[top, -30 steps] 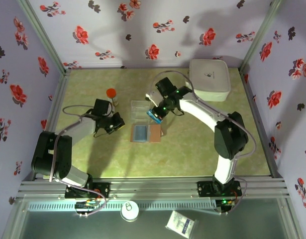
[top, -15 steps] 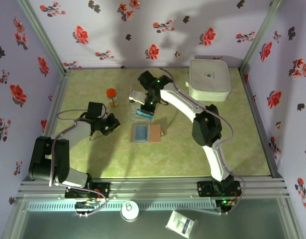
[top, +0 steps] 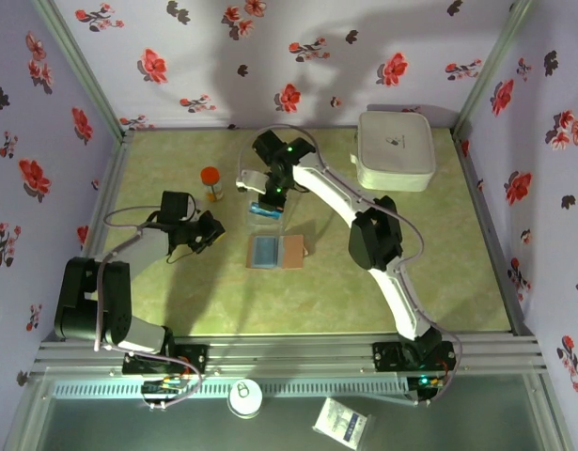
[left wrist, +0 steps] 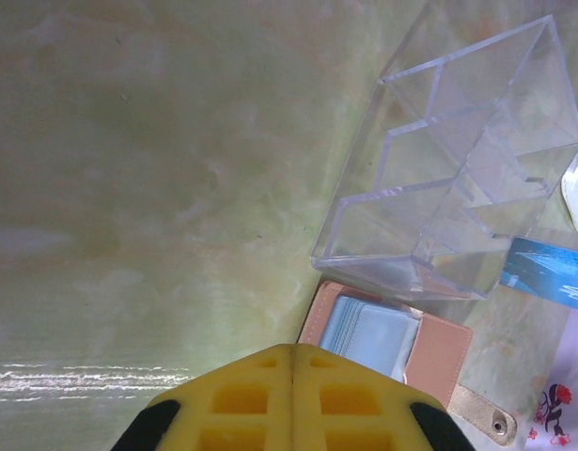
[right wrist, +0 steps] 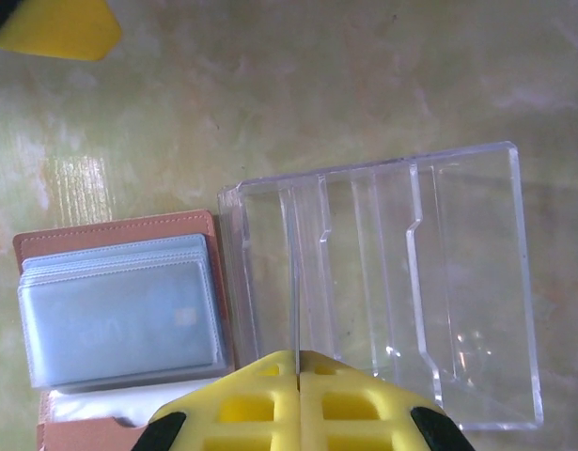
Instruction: Take the credit cards out of the card holder
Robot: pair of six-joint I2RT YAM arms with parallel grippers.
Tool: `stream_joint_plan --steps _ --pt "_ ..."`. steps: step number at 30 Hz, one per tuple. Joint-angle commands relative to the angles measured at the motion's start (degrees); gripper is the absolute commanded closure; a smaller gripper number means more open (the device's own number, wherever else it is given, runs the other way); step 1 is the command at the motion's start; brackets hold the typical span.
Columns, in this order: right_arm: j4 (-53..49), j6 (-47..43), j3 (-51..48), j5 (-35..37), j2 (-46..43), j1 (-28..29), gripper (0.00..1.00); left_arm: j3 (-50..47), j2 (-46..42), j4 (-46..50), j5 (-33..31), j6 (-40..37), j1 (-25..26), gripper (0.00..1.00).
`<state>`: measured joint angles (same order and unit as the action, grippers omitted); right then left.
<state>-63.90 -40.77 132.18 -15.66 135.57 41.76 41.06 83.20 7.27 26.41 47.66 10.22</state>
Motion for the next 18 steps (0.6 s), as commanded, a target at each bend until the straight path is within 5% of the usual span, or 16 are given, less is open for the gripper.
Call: stream_joint_plan --steps 1,18 --pt "-1.19 -2.23 2.63 -0.19 2.37 0.47 1.0 -0.92 0.98 -1.22 1.44 0.37 -0.58 0.97" --pt "-8.84 0.78 2.11 3.77 3.23 -2.97 1.0 -1.71 2.33 -2.16 1.95 0.59 -0.91 0.97"
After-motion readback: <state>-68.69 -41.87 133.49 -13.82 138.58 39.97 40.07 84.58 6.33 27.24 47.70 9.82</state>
